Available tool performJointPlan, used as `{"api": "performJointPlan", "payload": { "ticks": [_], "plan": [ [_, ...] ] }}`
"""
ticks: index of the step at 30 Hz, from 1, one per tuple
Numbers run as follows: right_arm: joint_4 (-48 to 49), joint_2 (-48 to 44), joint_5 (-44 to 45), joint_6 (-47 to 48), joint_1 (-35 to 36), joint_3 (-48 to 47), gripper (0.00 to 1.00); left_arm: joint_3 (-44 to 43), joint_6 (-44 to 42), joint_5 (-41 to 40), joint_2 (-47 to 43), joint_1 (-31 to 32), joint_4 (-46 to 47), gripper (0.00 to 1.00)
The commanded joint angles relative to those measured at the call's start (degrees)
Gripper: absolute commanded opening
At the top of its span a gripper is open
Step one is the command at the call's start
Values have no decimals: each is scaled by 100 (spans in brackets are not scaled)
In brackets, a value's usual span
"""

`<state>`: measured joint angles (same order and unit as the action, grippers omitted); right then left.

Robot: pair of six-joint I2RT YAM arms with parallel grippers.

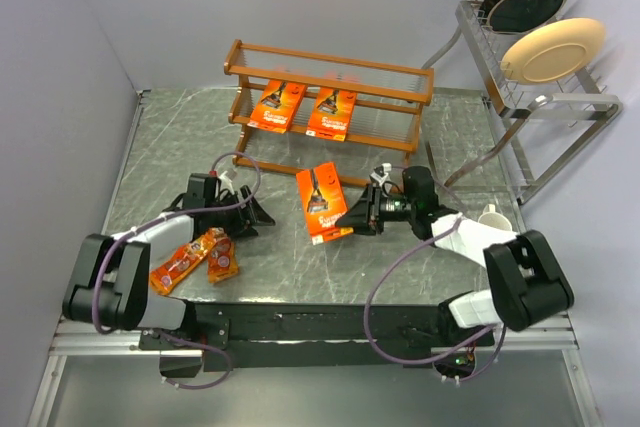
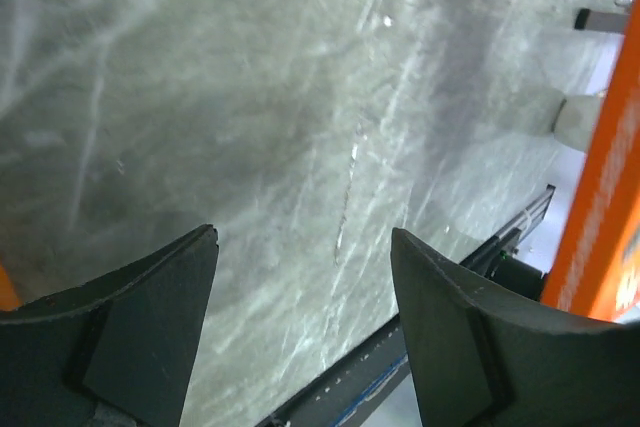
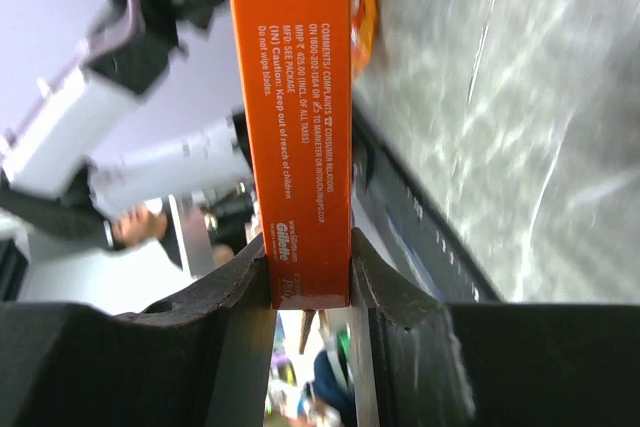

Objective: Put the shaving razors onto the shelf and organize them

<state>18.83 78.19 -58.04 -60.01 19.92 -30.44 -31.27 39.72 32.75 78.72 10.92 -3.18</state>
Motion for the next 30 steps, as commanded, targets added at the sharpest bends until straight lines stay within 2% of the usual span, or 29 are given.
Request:
{"api": "performJointPlan", "payload": {
  "ticks": [1, 2, 4, 8, 12, 19, 23, 30],
  "plan": [
    [-1127, -760, -787, 815, -225, -16, 9, -345, -237, -76, 223, -72, 168, 76],
    [-1153, -1031, -840, 728, -287, 115, 9, -362, -202, -59, 275, -72, 203, 83],
    [-1258, -1331, -919, 614, -549, 248, 10, -433, -254, -93, 302, -64, 239, 83],
    [-1769, -2043, -1024, 1061, -1103, 30, 10, -600, -676, -225, 363, -72, -15, 82],
    [-1769, -2080, -902, 1062, -1500, -226, 10, -626, -843, -365, 285, -239, -112, 83],
    [-311, -1501, -445, 78, -1886, -112, 11, -741, -1213, -542, 65, -257, -482, 82],
    [497, -966, -234, -177, -1966, -295, 11, -688, -1230, -542, 47, -266, -456, 82],
    [551, 107, -94, -178, -2291, -1332, 12, -618, -1195, -524, 91, -292, -403, 82]
  ]
}}
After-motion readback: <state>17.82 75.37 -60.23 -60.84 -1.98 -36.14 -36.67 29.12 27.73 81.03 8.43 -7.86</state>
